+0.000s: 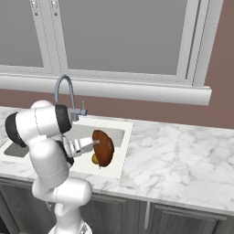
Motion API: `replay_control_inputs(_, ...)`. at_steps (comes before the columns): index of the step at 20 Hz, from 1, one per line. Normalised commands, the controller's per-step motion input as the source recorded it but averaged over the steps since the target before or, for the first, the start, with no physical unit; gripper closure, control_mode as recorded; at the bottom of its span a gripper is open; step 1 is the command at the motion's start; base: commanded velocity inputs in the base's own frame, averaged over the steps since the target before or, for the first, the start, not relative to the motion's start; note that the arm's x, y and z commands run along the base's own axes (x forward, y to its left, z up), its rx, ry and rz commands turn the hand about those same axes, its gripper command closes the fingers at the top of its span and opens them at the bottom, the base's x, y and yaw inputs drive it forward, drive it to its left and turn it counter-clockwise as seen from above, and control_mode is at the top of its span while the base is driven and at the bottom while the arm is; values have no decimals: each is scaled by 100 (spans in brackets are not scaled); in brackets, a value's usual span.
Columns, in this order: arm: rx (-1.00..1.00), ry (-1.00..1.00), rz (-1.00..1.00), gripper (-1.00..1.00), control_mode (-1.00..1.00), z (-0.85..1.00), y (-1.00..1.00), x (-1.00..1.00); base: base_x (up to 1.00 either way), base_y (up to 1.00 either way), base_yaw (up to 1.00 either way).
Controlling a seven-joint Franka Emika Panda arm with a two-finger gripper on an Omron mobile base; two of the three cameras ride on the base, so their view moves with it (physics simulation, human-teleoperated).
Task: Dump the squash and hot dog from the bowl so the bowl can be washed. Place the bowl in the sink after clearing the leftovers.
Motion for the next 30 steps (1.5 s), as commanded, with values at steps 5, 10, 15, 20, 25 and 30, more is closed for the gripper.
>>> replay_control_inputs(5,-9,-2,0,100,-100,10,0,1,0,0,0)
replay_control_inputs(10,0,-8,-1,100,-100,44,-4,2,0,0,0)
replay_control_inputs(15,0,-10,-6,100,-100,56,-20,0,0,0,0)
replay_control_inputs(20,9,-6,-6,100,-100,54,-29,-1,0,0,0)
replay_control_inputs(25,31,-1,-2,100,-100,54,-10,-18,0,0,0)
replay_control_inputs(30,51,8,0,100,-100,31,11,-14,0,0,0)
